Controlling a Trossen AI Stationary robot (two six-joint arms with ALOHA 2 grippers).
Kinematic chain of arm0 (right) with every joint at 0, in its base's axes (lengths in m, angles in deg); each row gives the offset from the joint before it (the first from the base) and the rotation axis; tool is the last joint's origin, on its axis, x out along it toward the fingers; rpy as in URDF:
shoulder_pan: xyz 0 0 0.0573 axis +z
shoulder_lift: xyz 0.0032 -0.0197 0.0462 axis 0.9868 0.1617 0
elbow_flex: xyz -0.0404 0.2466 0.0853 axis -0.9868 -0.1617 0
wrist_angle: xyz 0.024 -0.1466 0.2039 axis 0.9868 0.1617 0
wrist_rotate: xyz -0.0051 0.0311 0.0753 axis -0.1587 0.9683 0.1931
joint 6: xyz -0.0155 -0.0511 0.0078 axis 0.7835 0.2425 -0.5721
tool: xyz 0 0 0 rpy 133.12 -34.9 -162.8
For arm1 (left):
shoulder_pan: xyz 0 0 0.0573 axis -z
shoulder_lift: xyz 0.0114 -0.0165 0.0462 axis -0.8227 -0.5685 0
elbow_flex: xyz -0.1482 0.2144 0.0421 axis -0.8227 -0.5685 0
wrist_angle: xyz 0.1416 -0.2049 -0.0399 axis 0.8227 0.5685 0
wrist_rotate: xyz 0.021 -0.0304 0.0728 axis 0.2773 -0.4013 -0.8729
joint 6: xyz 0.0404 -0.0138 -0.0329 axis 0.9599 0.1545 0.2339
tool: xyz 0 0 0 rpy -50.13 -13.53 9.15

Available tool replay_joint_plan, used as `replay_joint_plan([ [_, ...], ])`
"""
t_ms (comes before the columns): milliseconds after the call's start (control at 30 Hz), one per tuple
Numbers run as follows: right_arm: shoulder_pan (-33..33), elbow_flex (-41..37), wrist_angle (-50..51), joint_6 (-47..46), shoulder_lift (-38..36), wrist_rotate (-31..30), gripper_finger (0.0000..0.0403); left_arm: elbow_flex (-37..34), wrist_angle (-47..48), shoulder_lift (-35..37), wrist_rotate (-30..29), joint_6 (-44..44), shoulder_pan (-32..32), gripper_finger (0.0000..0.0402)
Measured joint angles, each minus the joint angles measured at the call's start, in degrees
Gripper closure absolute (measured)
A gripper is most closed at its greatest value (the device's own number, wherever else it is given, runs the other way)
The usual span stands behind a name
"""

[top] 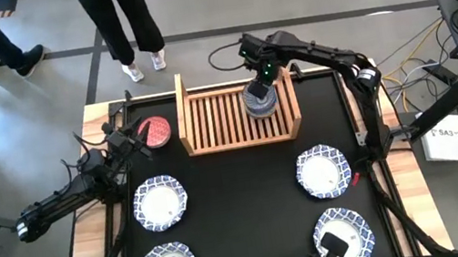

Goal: Place and stack bowls onto a shelf
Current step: Stack the blue patterned bowl on top of the light blue patterned bowl on the shelf

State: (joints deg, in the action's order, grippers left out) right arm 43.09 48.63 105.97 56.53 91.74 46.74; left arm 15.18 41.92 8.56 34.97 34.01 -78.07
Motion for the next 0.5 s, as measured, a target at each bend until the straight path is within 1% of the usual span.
replay_joint_plan([
  [200, 0.11, -2.23, -0.41, 0.22, 0.02, 0.02, 0.0390, 0.00, 0.00, 0.00, -0.02, -0.02, 0.00, 0.0267],
  [500, 0.22, -2.05, -0.44, -0.28, 0.04, 0.09, 0.0390, -0.01, 0.00, 0.01, -0.02, -0.02, 0.01, 0.0267],
])
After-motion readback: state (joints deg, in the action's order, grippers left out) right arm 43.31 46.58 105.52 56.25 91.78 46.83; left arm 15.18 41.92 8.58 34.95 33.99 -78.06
